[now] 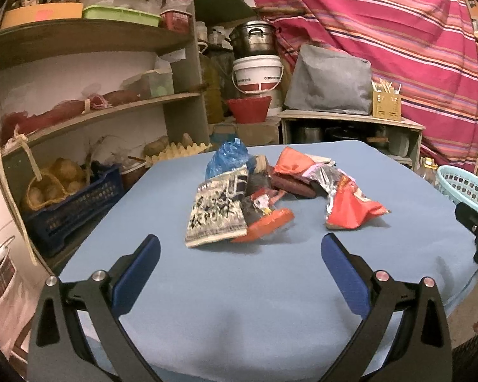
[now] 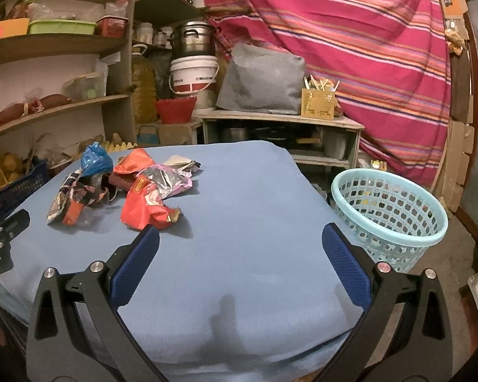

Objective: Collect trash

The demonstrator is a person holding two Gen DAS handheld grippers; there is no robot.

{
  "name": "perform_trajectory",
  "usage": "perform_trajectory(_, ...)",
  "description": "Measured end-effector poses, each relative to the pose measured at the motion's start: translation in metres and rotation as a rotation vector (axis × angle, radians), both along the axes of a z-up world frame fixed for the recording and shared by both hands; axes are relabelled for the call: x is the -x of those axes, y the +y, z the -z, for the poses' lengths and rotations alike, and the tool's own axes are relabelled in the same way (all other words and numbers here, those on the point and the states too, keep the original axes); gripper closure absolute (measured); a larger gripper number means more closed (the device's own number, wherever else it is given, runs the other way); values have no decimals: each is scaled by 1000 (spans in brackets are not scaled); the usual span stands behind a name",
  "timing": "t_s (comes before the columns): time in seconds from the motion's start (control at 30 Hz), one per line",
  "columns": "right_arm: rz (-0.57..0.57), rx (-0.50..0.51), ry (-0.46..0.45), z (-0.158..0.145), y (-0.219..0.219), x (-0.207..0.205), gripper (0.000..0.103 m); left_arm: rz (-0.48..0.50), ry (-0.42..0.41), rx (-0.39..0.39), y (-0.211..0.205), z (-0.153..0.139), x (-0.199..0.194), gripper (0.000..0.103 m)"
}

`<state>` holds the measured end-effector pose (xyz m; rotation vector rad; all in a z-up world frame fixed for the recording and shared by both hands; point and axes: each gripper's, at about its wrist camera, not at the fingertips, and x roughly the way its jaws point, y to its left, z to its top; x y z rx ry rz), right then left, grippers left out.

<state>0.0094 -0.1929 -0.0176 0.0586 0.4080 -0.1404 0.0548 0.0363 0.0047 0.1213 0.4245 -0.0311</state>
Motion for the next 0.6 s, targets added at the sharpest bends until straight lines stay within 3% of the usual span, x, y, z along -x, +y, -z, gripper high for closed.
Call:
perform_trajectory(0.27, -47, 110, -10, -22, 20, -40, 4, -13, 20, -3, 19, -17, -57, 4)
perform_trajectory(0.43, -100, 78, 35, -27, 28, -78, 4, -55, 1, -12, 30, -24, -86, 4)
perform_trajectory(0.6, -144, 115, 72, -25, 41, -115, 4, -60, 0, -45, 30, -14, -106, 4)
